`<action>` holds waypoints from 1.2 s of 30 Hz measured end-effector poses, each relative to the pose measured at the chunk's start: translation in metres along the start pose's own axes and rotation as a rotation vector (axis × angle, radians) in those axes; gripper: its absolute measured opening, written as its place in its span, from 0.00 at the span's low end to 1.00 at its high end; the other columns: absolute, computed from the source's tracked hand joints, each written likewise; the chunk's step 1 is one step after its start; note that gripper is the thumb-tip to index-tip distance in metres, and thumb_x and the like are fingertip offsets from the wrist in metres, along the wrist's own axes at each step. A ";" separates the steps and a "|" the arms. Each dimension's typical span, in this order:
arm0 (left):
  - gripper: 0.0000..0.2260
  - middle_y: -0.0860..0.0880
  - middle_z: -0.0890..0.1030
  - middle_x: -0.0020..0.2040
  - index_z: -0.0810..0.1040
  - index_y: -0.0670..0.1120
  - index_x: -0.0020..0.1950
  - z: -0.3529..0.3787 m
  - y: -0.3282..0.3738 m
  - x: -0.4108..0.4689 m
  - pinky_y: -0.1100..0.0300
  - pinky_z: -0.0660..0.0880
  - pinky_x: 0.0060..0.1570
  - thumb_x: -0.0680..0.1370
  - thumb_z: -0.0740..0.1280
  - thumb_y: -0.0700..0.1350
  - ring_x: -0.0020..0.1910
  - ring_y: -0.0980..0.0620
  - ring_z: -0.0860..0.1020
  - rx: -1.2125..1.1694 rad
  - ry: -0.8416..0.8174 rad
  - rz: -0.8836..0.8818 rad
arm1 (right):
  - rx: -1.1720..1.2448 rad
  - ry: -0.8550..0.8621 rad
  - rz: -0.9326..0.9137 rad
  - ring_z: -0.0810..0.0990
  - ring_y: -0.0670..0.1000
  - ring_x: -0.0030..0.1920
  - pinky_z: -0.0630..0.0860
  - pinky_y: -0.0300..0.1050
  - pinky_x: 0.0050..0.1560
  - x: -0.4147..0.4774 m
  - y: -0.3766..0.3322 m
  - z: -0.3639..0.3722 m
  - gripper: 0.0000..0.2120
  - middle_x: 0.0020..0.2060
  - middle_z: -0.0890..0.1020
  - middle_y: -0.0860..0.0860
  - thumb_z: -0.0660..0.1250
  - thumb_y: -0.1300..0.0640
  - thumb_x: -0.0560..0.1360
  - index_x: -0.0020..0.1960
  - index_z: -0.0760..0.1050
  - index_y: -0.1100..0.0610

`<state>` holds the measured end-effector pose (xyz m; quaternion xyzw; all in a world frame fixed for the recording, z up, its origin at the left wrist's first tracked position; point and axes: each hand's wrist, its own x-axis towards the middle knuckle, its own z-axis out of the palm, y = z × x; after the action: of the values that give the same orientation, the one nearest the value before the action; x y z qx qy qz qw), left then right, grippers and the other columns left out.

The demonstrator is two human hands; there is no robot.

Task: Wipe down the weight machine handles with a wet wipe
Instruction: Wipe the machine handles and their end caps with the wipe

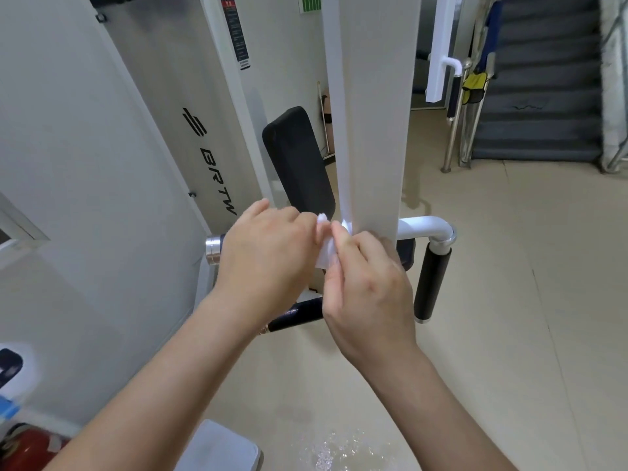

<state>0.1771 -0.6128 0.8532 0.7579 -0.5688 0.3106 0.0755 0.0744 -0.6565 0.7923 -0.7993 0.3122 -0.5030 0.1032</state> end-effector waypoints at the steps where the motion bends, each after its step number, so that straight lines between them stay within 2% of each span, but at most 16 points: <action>1: 0.21 0.53 0.73 0.29 0.71 0.49 0.34 -0.005 0.000 0.003 0.62 0.69 0.40 0.83 0.48 0.51 0.31 0.47 0.73 -0.029 -0.091 -0.069 | 0.001 -0.008 -0.003 0.74 0.57 0.42 0.70 0.46 0.44 0.000 0.000 0.000 0.19 0.40 0.76 0.54 0.58 0.60 0.74 0.63 0.76 0.63; 2: 0.22 0.52 0.74 0.30 0.70 0.49 0.34 -0.008 0.000 0.005 0.63 0.64 0.36 0.83 0.46 0.52 0.33 0.48 0.73 -0.034 -0.147 -0.118 | 0.002 -0.014 -0.004 0.74 0.57 0.42 0.70 0.47 0.44 0.000 0.000 0.001 0.19 0.40 0.76 0.54 0.59 0.60 0.75 0.62 0.76 0.63; 3: 0.22 0.51 0.75 0.31 0.69 0.49 0.35 -0.009 0.000 0.006 0.63 0.62 0.36 0.83 0.45 0.53 0.35 0.49 0.73 -0.028 -0.151 -0.123 | 0.005 -0.013 -0.006 0.74 0.57 0.42 0.71 0.47 0.43 0.000 0.000 0.001 0.18 0.40 0.76 0.54 0.60 0.60 0.75 0.62 0.76 0.63; 4: 0.20 0.52 0.75 0.32 0.70 0.49 0.35 -0.010 0.001 0.008 0.61 0.64 0.41 0.82 0.47 0.53 0.35 0.49 0.74 -0.028 -0.159 -0.111 | 0.012 -0.003 -0.011 0.75 0.56 0.41 0.71 0.47 0.42 0.000 0.000 0.002 0.17 0.39 0.76 0.54 0.61 0.60 0.75 0.62 0.76 0.63; 6: 0.12 0.53 0.78 0.34 0.73 0.50 0.40 -0.011 0.004 0.004 0.56 0.65 0.61 0.81 0.56 0.50 0.39 0.50 0.78 -0.016 -0.159 0.007 | 0.041 0.047 -0.021 0.75 0.56 0.39 0.73 0.47 0.41 0.000 0.004 0.002 0.14 0.36 0.77 0.53 0.64 0.62 0.75 0.59 0.78 0.63; 8: 0.03 0.54 0.80 0.38 0.75 0.50 0.48 -0.009 0.003 -0.002 0.52 0.60 0.68 0.78 0.62 0.46 0.44 0.51 0.81 -0.048 -0.104 0.094 | 0.083 0.114 -0.031 0.76 0.56 0.37 0.74 0.47 0.41 -0.001 0.009 0.001 0.10 0.34 0.78 0.53 0.65 0.63 0.75 0.55 0.81 0.64; 10: 0.05 0.53 0.81 0.41 0.75 0.48 0.52 -0.007 0.003 -0.006 0.51 0.59 0.69 0.77 0.63 0.44 0.44 0.50 0.81 -0.025 -0.118 0.148 | 0.107 0.159 -0.035 0.77 0.56 0.36 0.74 0.47 0.41 -0.003 0.012 0.000 0.08 0.33 0.79 0.54 0.67 0.64 0.75 0.52 0.81 0.64; 14: 0.16 0.47 0.80 0.44 0.74 0.40 0.61 -0.006 0.014 -0.008 0.47 0.63 0.67 0.78 0.54 0.43 0.44 0.45 0.79 0.063 -0.123 0.206 | 0.142 0.208 -0.035 0.78 0.56 0.37 0.74 0.43 0.43 -0.008 0.016 -0.001 0.07 0.34 0.80 0.55 0.66 0.67 0.73 0.50 0.81 0.65; 16: 0.17 0.46 0.79 0.46 0.73 0.39 0.63 -0.005 0.015 -0.013 0.46 0.64 0.67 0.80 0.53 0.43 0.45 0.44 0.78 0.081 -0.114 0.209 | 0.176 0.206 -0.034 0.78 0.55 0.37 0.74 0.41 0.44 -0.009 0.017 -0.002 0.08 0.35 0.80 0.54 0.65 0.67 0.73 0.49 0.81 0.65; 21: 0.14 0.47 0.80 0.46 0.76 0.42 0.57 -0.007 -0.003 -0.026 0.47 0.63 0.67 0.82 0.55 0.47 0.47 0.45 0.79 0.135 -0.041 0.142 | 0.236 0.186 -0.054 0.78 0.55 0.37 0.75 0.47 0.41 -0.007 0.015 -0.004 0.11 0.35 0.80 0.53 0.62 0.66 0.73 0.50 0.81 0.63; 24: 0.15 0.48 0.80 0.42 0.77 0.43 0.52 -0.006 0.005 -0.022 0.46 0.62 0.67 0.81 0.53 0.48 0.44 0.44 0.78 0.130 -0.020 0.098 | 0.183 0.165 -0.044 0.77 0.55 0.39 0.75 0.47 0.43 -0.006 0.010 -0.003 0.15 0.37 0.80 0.54 0.62 0.66 0.73 0.58 0.79 0.64; 26: 0.14 0.49 0.80 0.41 0.79 0.44 0.52 -0.003 0.007 -0.020 0.47 0.63 0.67 0.80 0.55 0.45 0.43 0.45 0.78 0.118 0.030 0.117 | 0.124 0.135 -0.035 0.76 0.54 0.37 0.73 0.45 0.41 -0.006 0.006 -0.003 0.18 0.35 0.78 0.53 0.63 0.67 0.73 0.62 0.77 0.63; 29: 0.16 0.51 0.83 0.46 0.80 0.45 0.57 0.001 -0.003 -0.025 0.49 0.64 0.67 0.81 0.53 0.44 0.49 0.48 0.80 0.038 0.123 0.132 | 0.082 0.089 -0.065 0.74 0.53 0.35 0.70 0.44 0.38 -0.006 -0.003 0.000 0.19 0.34 0.76 0.52 0.62 0.64 0.74 0.64 0.76 0.63; 32: 0.14 0.52 0.83 0.53 0.79 0.45 0.61 0.000 -0.011 -0.033 0.48 0.63 0.69 0.81 0.57 0.44 0.57 0.50 0.79 -0.027 0.135 0.140 | 0.090 0.073 -0.066 0.74 0.53 0.34 0.68 0.42 0.38 -0.004 -0.009 -0.001 0.16 0.33 0.76 0.53 0.61 0.62 0.75 0.60 0.78 0.63; 34: 0.16 0.52 0.82 0.57 0.74 0.43 0.67 -0.002 -0.012 -0.037 0.45 0.61 0.70 0.80 0.62 0.44 0.61 0.53 0.77 -0.069 0.109 0.134 | 0.070 0.056 -0.049 0.75 0.54 0.32 0.66 0.40 0.36 -0.001 -0.009 -0.003 0.15 0.33 0.76 0.53 0.61 0.61 0.74 0.56 0.80 0.62; 36: 0.24 0.54 0.80 0.59 0.66 0.45 0.72 -0.007 -0.015 -0.041 0.42 0.58 0.70 0.77 0.67 0.47 0.64 0.55 0.74 -0.113 0.062 0.105 | 0.021 0.036 -0.043 0.75 0.54 0.31 0.65 0.40 0.34 0.002 -0.010 -0.008 0.13 0.33 0.76 0.52 0.62 0.60 0.73 0.54 0.81 0.61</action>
<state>0.1811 -0.5708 0.8397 0.7114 -0.6219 0.3047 0.1194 0.0725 -0.6487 0.8025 -0.7955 0.2915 -0.5227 0.0949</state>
